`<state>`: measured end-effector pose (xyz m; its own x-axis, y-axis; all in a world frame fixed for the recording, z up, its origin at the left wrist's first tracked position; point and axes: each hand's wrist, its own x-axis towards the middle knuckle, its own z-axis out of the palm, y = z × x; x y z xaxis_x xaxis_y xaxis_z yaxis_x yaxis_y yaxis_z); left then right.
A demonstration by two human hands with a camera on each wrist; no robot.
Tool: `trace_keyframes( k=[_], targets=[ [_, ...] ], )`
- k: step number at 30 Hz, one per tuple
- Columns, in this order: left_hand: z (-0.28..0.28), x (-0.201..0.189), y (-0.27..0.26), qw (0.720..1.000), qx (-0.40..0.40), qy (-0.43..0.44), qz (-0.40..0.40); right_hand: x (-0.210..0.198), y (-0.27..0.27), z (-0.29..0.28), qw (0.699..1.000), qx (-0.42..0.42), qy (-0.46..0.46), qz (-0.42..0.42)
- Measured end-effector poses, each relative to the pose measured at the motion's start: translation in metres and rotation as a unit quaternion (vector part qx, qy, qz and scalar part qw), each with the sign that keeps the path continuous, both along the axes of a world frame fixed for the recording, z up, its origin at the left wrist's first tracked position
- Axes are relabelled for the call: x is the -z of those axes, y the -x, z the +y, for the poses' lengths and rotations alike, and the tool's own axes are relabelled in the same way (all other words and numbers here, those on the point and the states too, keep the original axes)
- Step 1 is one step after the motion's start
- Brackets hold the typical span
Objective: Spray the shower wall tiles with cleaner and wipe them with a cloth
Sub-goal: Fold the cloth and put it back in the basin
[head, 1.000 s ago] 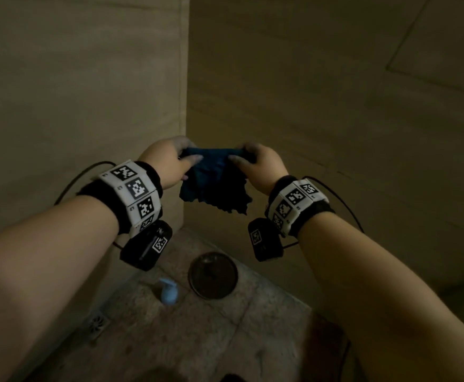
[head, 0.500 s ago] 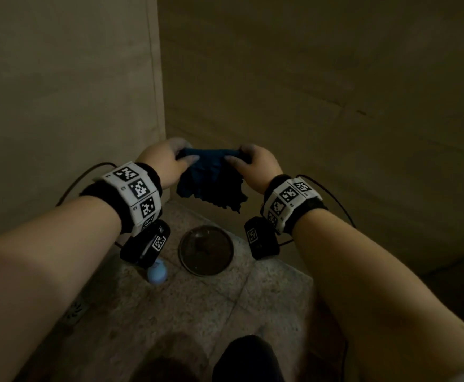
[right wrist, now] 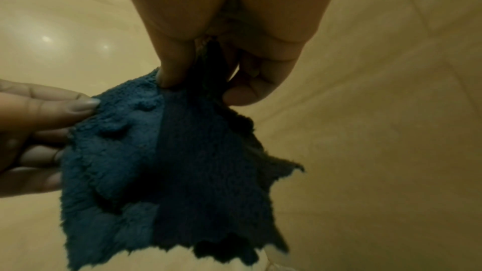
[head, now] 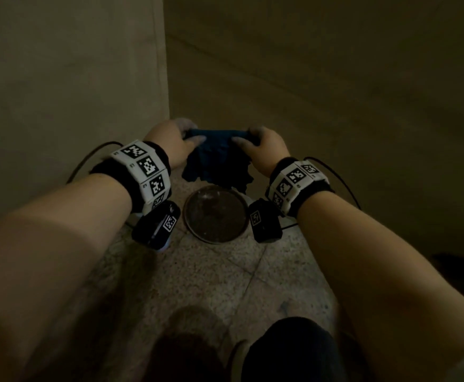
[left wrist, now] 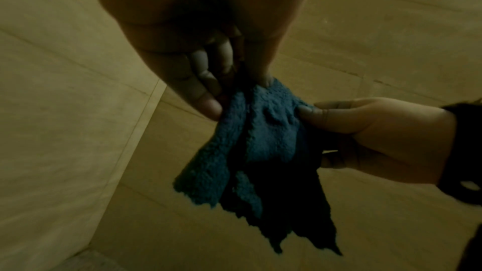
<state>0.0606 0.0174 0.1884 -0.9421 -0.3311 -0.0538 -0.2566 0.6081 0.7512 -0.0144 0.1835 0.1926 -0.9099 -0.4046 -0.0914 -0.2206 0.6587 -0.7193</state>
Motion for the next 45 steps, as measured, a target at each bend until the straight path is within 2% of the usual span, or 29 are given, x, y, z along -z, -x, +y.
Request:
trace_keyframes(
  k=[5, 9, 13, 17, 22, 31, 37, 41, 45],
  targets=[
    [-0.003, 0.063, 0.01, 0.998, -0.014, -0.051, 0.016, 0.061, 0.012, -0.001, 1.0, -0.001, 0.019, 0.005],
    [-0.001, 0.101, 0.019, 0.994, -0.027, -0.106, 0.023, 0.104, 0.017, 0.002, 0.998, 0.007, 0.058, -0.023],
    [0.005, 0.122, 0.023, 0.99, -0.033, -0.139, 0.02, 0.134, 0.017, 0.011, 0.985, 0.026, 0.133, -0.105],
    [0.012, 0.136, 0.028, 0.986, -0.025, -0.166, 0.01, 0.163, 0.027, 0.017, 0.976, 0.02, 0.15, -0.154],
    [0.015, 0.158, 0.039, 0.985, -0.043, -0.167, 0.0, 0.192, 0.04, 0.017, 0.951, 0.076, 0.207, -0.216],
    [0.007, 0.205, 0.069, 0.987, -0.06, -0.066, -0.136, 0.254, 0.082, 0.005, 0.943, 0.11, 0.167, -0.266],
    [0.001, 0.242, 0.075, 0.971, -0.065, -0.082, -0.213, 0.306, 0.113, -0.006, 0.953, 0.114, 0.081, -0.27],
    [-0.001, 0.264, 0.085, 0.97, -0.09, -0.036, -0.225, 0.33, 0.13, -0.013, 0.952, 0.1, 0.013, -0.288],
    [-0.002, 0.287, 0.096, 0.963, -0.09, -0.114, -0.225, 0.358, 0.142, -0.026, 0.952, 0.09, -0.02, -0.291]
  ],
)
